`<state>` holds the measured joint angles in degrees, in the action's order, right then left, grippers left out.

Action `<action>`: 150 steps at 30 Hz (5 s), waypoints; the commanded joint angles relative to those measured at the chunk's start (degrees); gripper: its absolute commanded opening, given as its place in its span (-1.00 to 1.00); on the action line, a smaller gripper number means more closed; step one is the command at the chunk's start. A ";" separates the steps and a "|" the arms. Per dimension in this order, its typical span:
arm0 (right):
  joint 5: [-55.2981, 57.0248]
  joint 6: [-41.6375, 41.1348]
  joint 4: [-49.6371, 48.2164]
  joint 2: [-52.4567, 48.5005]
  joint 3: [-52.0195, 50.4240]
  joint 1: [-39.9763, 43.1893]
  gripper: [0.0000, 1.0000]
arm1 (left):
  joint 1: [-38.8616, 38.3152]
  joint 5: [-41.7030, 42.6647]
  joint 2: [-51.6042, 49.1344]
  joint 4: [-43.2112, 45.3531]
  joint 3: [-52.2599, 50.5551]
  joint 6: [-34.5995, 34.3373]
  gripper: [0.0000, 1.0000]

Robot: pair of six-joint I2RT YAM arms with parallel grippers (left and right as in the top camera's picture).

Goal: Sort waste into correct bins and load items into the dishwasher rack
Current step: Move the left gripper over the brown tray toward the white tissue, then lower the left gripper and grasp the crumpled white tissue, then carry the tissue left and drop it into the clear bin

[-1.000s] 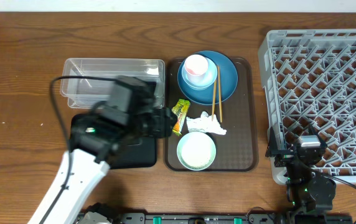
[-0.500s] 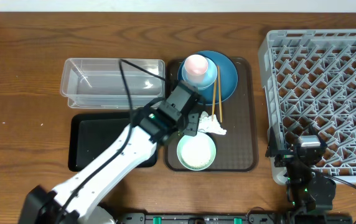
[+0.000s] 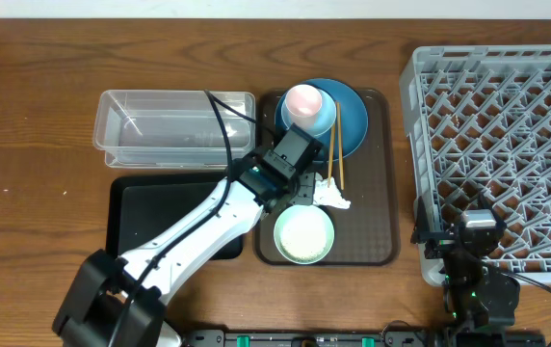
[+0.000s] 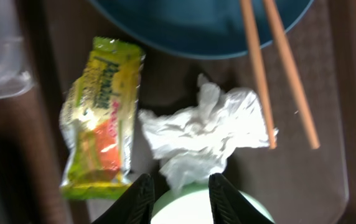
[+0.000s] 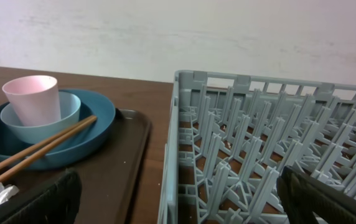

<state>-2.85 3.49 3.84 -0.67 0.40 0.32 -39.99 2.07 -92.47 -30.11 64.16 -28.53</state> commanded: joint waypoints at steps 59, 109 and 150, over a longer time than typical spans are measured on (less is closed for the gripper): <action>0.28 0.44 0.13 0.42 -0.11 0.26 0.98 | -4.09 -1.70 -10.32 10.34 -0.83 -1.38 -0.10; 0.28 0.44 0.15 0.42 -0.11 0.26 0.99 | 2.36 -16.46 9.40 1.38 -1.99 1.99 -0.87; 0.28 0.44 0.13 0.42 -0.11 0.26 0.98 | 21.53 -14.58 5.90 10.21 -1.95 7.96 0.18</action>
<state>-2.85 3.49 3.81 -0.67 0.40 0.32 -17.34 -17.50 -90.78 -18.85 62.15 -21.80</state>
